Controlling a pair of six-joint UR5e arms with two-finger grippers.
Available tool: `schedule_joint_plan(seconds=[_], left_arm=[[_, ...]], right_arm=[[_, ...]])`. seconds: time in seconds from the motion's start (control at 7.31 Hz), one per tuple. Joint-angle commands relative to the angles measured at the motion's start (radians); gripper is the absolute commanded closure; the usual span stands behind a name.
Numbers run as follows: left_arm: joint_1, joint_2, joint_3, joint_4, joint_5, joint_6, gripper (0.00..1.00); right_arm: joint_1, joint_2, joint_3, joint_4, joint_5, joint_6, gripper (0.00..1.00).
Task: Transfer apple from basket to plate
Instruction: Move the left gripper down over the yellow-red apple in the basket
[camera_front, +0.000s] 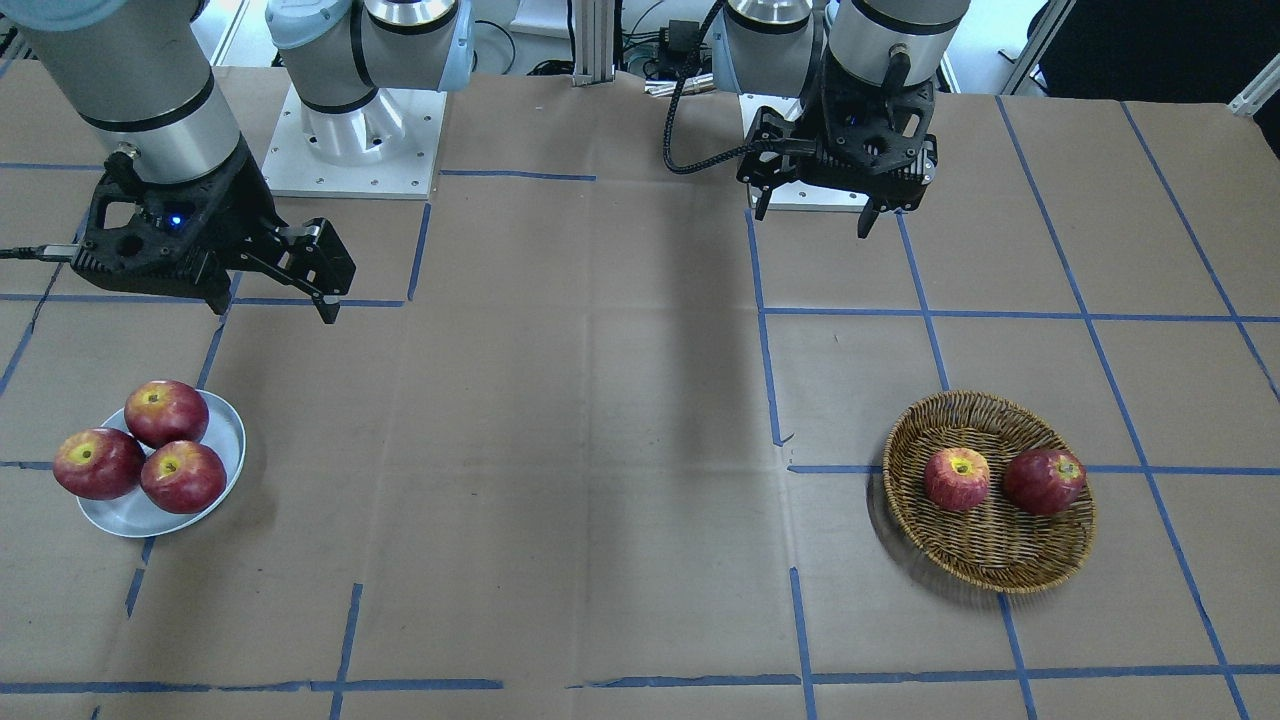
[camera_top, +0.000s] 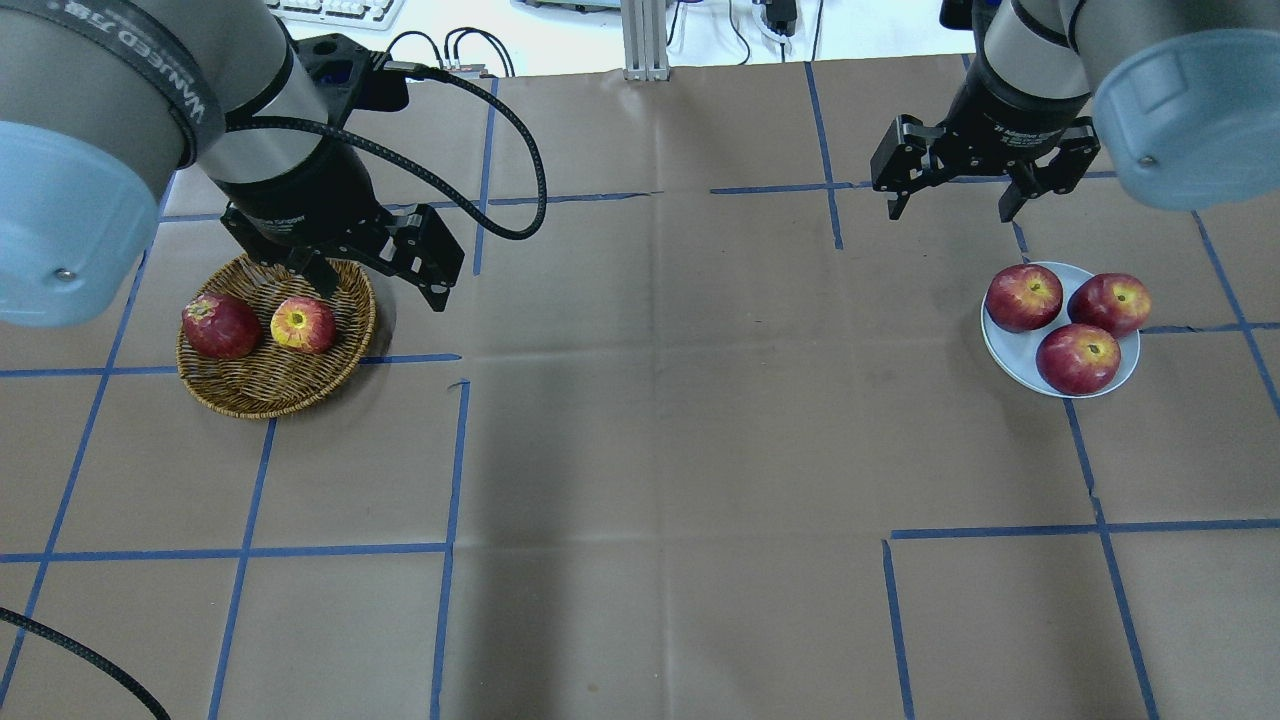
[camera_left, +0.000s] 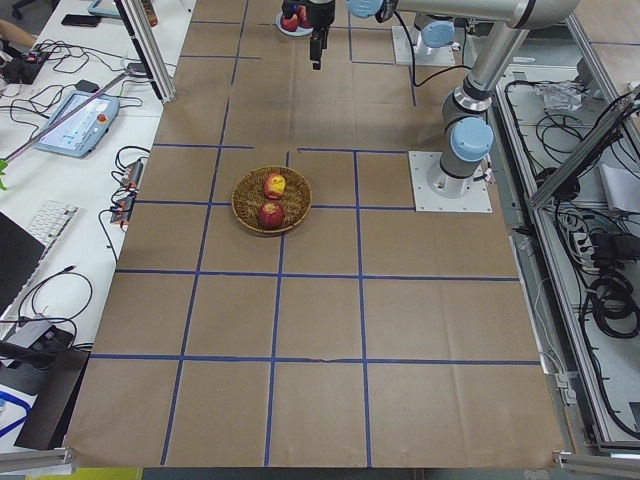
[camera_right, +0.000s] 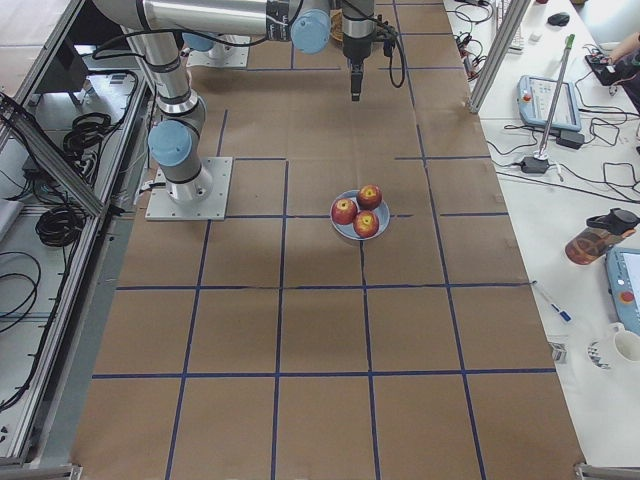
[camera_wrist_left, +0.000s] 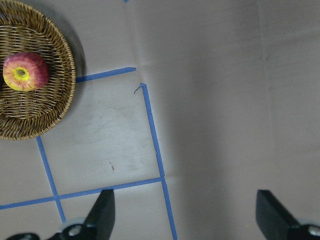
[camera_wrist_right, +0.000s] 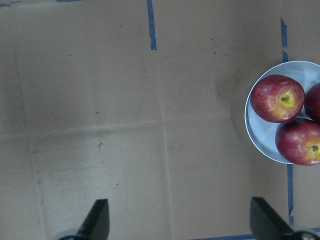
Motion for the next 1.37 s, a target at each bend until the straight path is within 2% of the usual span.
schedule_joint_plan(seconds=[0.0, 0.96, 1.23], left_arm=[[0.000, 0.002, -0.001, 0.002, 0.000, 0.000, 0.01], [0.011, 0.012, 0.002, 0.026, 0.000, -0.024, 0.01], [0.070, 0.018, -0.004, 0.043, 0.012, 0.062, 0.01]], right_arm=[[0.000, -0.003, -0.010, 0.007, -0.001, -0.001, 0.00], [0.000, 0.011, -0.047, 0.017, 0.002, -0.002, 0.00], [0.000, 0.014, -0.047, 0.017, 0.002, -0.006, 0.00]])
